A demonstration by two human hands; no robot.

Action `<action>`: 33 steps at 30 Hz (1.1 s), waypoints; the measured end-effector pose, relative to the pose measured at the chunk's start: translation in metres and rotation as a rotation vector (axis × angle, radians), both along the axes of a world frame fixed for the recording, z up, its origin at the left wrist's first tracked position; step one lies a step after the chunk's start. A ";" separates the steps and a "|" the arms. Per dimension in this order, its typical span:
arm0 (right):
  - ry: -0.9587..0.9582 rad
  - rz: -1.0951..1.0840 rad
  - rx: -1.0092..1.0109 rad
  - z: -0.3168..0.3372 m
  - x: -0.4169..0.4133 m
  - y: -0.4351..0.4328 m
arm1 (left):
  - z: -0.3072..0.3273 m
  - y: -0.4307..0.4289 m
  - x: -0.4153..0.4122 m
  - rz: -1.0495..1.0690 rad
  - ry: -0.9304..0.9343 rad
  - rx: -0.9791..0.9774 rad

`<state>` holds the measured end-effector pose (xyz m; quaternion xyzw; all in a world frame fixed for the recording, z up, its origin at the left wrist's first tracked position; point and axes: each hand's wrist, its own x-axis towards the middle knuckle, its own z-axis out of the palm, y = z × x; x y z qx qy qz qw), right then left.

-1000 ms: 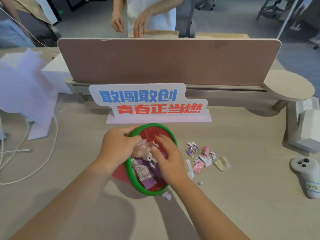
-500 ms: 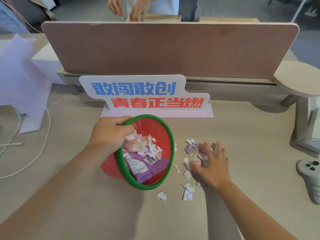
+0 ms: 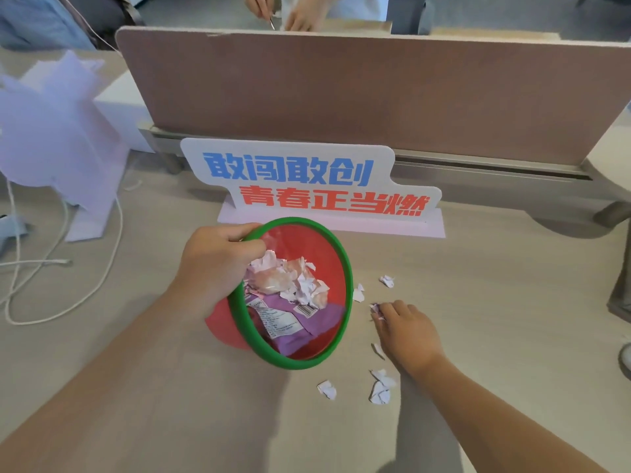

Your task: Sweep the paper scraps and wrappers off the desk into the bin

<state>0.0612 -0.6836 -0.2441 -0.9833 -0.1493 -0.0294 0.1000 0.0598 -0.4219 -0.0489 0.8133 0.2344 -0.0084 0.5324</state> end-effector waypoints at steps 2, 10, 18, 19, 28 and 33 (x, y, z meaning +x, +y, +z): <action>0.034 0.037 -0.070 0.005 0.003 0.002 | 0.000 -0.002 -0.003 -0.017 -0.014 0.006; 0.368 -0.254 0.266 0.047 0.007 0.019 | -0.003 -0.003 -0.016 -0.057 -0.036 0.058; 0.132 -0.010 0.632 0.135 -0.013 0.111 | -0.001 -0.006 -0.021 -0.065 -0.083 0.100; 0.130 0.018 0.612 0.137 -0.011 0.123 | -0.001 -0.006 -0.022 -0.065 -0.086 0.102; 0.236 0.196 0.372 0.124 -0.012 0.154 | 0.002 -0.002 -0.025 -0.064 -0.066 0.090; 0.274 0.243 0.667 0.129 -0.004 0.129 | 0.002 0.001 -0.021 -0.072 -0.087 0.108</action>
